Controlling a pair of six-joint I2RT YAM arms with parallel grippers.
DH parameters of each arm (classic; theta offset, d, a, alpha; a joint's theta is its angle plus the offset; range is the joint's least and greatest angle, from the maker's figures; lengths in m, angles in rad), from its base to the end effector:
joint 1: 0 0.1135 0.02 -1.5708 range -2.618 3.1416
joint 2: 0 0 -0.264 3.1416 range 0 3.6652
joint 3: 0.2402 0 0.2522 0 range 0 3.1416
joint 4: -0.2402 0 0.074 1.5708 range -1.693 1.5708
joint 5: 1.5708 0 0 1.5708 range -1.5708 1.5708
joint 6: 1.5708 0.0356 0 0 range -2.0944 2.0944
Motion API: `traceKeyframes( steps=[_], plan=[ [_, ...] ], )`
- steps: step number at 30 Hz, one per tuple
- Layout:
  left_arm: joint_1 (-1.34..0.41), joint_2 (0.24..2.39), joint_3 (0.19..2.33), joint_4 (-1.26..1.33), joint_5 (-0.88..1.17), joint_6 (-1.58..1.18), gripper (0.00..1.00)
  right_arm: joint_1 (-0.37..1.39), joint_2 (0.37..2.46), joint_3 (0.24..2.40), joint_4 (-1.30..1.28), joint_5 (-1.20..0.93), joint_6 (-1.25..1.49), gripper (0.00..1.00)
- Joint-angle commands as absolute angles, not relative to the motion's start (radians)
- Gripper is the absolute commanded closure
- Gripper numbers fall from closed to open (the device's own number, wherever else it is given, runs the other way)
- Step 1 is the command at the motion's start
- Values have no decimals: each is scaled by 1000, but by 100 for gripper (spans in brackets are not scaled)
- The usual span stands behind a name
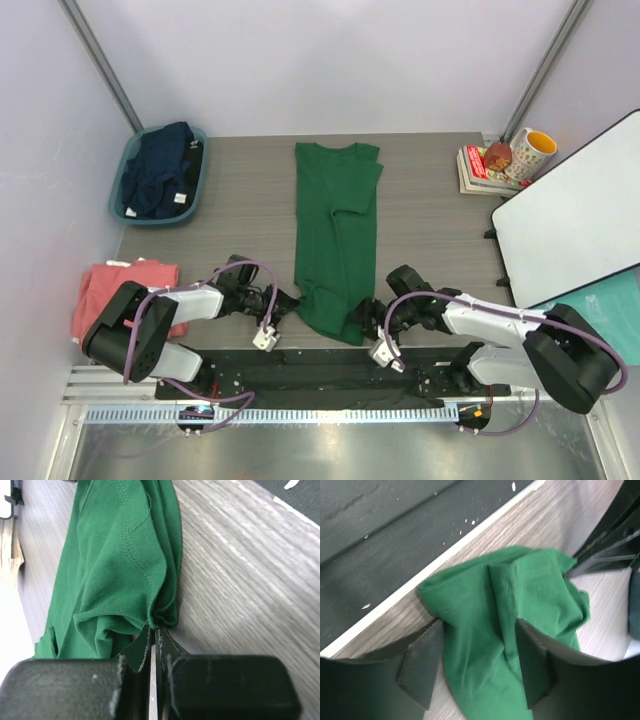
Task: Fold and stack the t-shirts
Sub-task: Grab the bottom of the folded rectangular tshirt with both arms, then fold the folded rectangular tshirt in 1/3 of the way
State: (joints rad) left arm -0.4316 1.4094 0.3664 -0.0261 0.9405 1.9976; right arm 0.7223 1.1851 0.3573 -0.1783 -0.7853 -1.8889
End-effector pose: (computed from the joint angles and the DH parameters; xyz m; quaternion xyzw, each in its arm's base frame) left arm 0.1682 -0.1091 0.1094 0.8486 0.1957 -0.1550 0.4665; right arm 0.1212 0.1403 0.1345 -0.8842 0.1297 0.1649 0.4173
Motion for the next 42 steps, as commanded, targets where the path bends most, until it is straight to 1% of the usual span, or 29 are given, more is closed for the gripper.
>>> traceKeyframes(
  steps=[1, 2, 3, 6, 11, 16, 19, 23, 27, 35, 40, 42],
  plan=[
    [-433, 1417, 374, 28, 948, 2349, 100, 750, 1247, 347, -204, -707, -1830, 53],
    [-433, 1417, 376, 29, 946, 2342, 100, 755, 1247, 350, -207, -701, -1825, 59],
    [-433, 1413, 377, 29, 946, 2339, 100, 756, 1243, 354, -213, -695, -1818, 74],
    [-433, 1396, 377, 29, 942, 2310, 100, 756, 1209, 367, -236, -666, -1793, 99],
    [-431, 1339, 374, -3, 937, 2263, 100, 758, 1094, 429, -388, -624, -1732, 99],
    [-430, 1220, 429, -222, 953, 2203, 100, 756, 1031, 517, -497, -595, -1635, 99],
    [-430, 1178, 480, -355, 977, 2198, 100, 756, 1023, 537, -509, -577, -1605, 99],
    [-430, 1131, 537, -469, 991, 2189, 100, 758, 1032, 569, -506, -555, -1574, 99],
    [-430, 1140, 627, -583, 982, 2189, 100, 755, 1066, 618, -476, -508, -1539, 99],
    [-430, 1200, 701, -588, 973, 2186, 100, 712, 1175, 732, -453, -451, -1471, 99],
    [-428, 1236, 726, -526, 940, 2109, 100, 654, 1226, 793, -434, -446, -1473, 99],
    [-425, 1249, 732, -464, 920, 2073, 100, 635, 1247, 810, -433, -453, -1479, 99]
  ],
)
